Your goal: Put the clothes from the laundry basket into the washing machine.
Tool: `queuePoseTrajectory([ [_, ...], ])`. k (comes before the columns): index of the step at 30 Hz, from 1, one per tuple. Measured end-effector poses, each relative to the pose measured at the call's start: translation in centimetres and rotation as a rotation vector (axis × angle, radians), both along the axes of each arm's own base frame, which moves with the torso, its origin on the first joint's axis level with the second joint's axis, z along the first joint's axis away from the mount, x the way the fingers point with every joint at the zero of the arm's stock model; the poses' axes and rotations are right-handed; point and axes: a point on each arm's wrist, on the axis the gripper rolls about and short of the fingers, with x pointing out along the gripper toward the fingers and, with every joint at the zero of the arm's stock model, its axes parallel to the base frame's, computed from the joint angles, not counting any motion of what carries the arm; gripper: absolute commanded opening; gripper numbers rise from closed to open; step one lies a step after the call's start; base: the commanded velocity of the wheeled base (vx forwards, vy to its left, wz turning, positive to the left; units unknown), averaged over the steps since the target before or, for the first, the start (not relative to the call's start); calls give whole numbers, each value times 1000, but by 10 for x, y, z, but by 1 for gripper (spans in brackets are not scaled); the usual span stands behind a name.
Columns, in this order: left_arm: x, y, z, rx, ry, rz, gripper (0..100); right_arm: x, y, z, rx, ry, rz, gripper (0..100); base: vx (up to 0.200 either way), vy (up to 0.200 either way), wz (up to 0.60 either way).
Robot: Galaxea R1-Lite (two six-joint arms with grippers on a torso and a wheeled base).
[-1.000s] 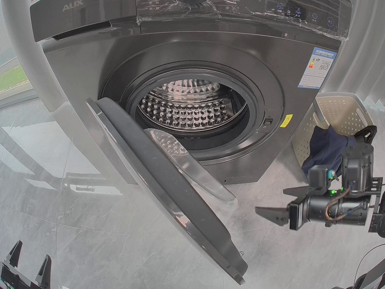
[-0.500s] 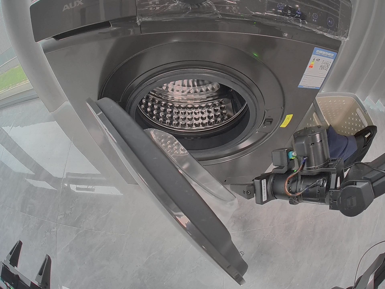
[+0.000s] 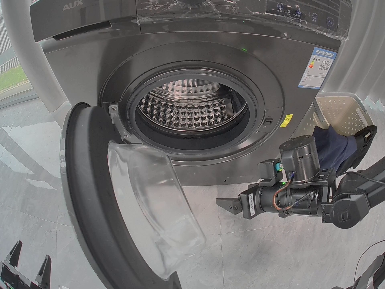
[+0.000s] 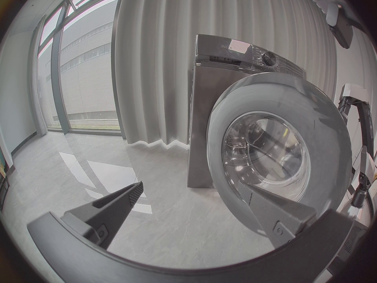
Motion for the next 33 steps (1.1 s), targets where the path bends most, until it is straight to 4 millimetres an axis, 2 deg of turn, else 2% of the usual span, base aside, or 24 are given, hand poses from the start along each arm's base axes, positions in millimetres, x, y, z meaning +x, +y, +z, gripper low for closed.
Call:
queuePoseTrajectory([
  [6, 0, 0, 0, 0, 0, 0, 100, 5, 6, 1, 24, -32, 5, 100, -200, 0, 0],
  [16, 0, 0, 0, 1, 0, 0, 100, 17, 25, -10, 21, -32, 26, 100, -200, 0, 0],
  [29, 0, 0, 0, 0, 0, 0, 100, 12, 51, -17, 36, -44, 88, 100, 0, 0, 0],
  [33, 0, 0, 0, 0, -1, 0, 100, 11, 53, -18, 40, -47, 94, 100, 0, 0, 0],
])
